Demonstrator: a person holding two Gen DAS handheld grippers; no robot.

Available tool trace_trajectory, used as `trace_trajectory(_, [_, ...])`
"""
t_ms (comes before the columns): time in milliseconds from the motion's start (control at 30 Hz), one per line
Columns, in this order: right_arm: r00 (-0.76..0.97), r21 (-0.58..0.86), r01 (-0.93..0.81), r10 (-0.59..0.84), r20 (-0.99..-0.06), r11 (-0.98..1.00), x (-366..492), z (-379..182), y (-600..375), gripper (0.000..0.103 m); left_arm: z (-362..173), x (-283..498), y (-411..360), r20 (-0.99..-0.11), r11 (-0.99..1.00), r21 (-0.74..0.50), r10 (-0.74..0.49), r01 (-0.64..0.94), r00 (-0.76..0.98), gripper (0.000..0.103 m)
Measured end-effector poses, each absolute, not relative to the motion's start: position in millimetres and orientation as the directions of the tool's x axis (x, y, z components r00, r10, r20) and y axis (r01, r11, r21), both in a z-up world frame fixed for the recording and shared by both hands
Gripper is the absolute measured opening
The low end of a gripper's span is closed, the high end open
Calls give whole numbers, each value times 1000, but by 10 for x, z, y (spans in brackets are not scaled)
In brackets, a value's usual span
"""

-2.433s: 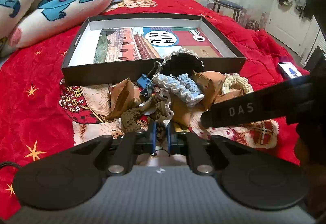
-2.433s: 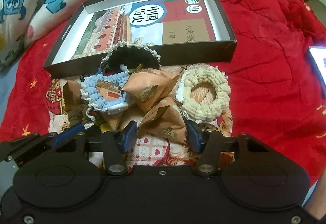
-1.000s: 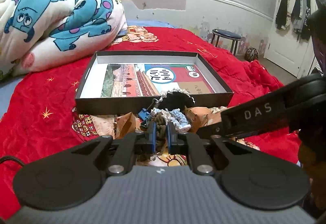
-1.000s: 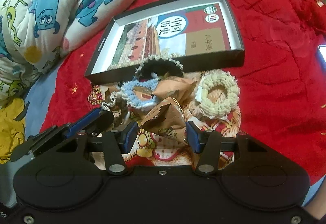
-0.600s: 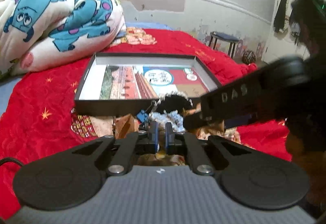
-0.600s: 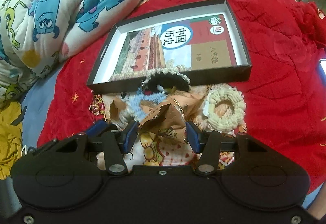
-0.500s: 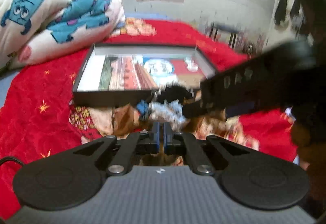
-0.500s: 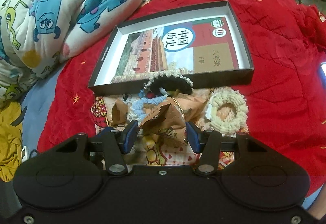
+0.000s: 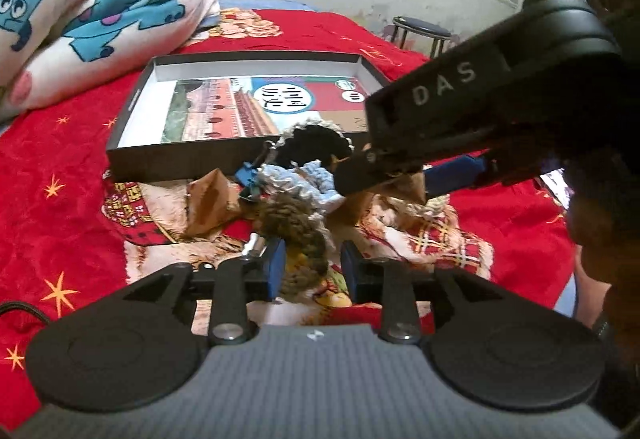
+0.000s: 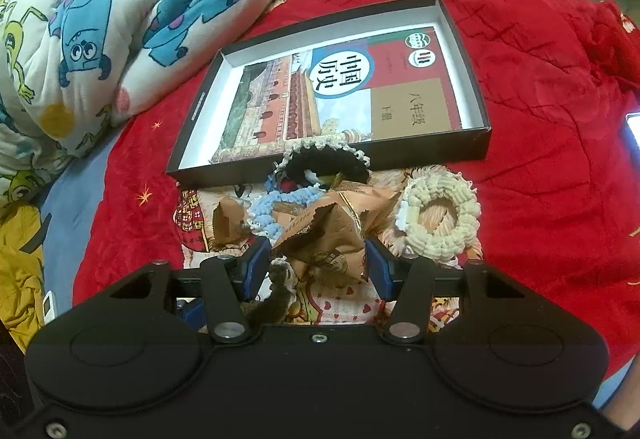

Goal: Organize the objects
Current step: 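Lift the cord and the paper packet and carry both over the black box lid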

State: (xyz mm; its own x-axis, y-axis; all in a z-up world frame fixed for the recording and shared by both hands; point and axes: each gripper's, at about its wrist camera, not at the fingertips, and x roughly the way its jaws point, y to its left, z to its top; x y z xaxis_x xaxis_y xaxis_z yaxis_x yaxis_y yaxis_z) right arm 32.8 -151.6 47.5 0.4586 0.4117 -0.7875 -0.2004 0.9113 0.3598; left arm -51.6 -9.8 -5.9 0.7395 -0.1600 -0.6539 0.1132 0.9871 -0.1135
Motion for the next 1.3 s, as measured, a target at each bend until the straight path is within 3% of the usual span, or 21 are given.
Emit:
trace_trajectory(233, [455, 367, -211, 423, -784, 906, 303, 482, -1517, 50, -232, -418, -216, -699, 990, -25, -115, 137, 705, 54])
trace_trajectory(267, [452, 368, -210, 424, -785, 906, 303, 475, -1519, 50, -267, -400, -233, -711, 989, -18, -114, 144, 694, 50])
trace_trajectory(333, [450, 371, -209, 425, -785, 905, 302, 468, -1529, 50, -321, -363, -256, -731, 989, 4, -97, 146, 675, 23])
trace_trajectory(367, [450, 372, -208, 427, -784, 904, 300, 467, -1531, 50, -330, -356, -256, -735, 990, 12, -89, 144, 673, 14])
trace_trajectory(433, [452, 375, -210, 430, -782, 903, 299, 472, -1537, 50, -319, -354, -240, -737, 990, 5, -91, 141, 670, 10])
trace_trajectory(1300, [469, 376, -166, 409, -783, 912, 426, 459, -1510, 50, 88, -575, -79, -594, 993, -37, -111, 111, 797, 10])
